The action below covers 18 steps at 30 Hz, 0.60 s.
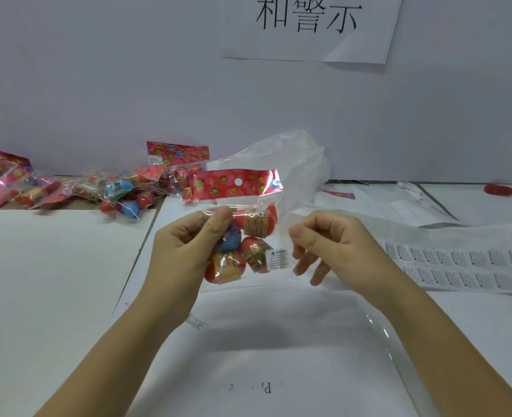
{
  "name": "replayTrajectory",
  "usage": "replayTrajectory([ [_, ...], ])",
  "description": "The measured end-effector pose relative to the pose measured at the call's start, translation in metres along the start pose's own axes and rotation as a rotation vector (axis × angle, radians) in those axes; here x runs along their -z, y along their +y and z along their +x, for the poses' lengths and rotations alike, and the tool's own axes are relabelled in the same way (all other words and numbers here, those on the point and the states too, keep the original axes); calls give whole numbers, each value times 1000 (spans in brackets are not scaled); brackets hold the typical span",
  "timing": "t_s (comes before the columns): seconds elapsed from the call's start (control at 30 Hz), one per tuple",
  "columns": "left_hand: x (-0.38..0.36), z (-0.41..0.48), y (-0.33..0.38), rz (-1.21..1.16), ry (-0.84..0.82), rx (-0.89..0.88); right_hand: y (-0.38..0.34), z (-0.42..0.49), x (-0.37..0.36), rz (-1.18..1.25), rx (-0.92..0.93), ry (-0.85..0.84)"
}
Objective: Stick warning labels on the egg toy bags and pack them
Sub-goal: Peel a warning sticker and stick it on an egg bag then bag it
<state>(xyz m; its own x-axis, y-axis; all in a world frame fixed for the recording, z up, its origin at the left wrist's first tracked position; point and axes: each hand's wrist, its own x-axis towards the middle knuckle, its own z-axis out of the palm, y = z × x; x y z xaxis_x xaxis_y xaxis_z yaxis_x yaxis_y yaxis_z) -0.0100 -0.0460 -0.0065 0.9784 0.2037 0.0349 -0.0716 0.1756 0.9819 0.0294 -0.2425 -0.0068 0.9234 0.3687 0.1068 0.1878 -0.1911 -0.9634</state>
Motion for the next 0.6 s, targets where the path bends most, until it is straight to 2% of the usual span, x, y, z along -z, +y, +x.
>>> replayTrajectory([
  [0.13, 10, 5, 6, -68, 43, 14, -4, 1, 13, 147, 2, 166],
  [0.23, 12, 7, 5, -109, 62, 51, -5, 0, 9, 155, -63, 58],
  [0.37, 5, 3, 1, -82, -8, 49, -4, -5, -10, 144, -76, -91],
  [0.5, 2, 3, -2, -43, -10, 41, -2, -5, -12, 104, -55, -54],
  [0.6, 3, 5, -3, 3, -19, 16, -1, -4, -10, -14, -24, -6],
])
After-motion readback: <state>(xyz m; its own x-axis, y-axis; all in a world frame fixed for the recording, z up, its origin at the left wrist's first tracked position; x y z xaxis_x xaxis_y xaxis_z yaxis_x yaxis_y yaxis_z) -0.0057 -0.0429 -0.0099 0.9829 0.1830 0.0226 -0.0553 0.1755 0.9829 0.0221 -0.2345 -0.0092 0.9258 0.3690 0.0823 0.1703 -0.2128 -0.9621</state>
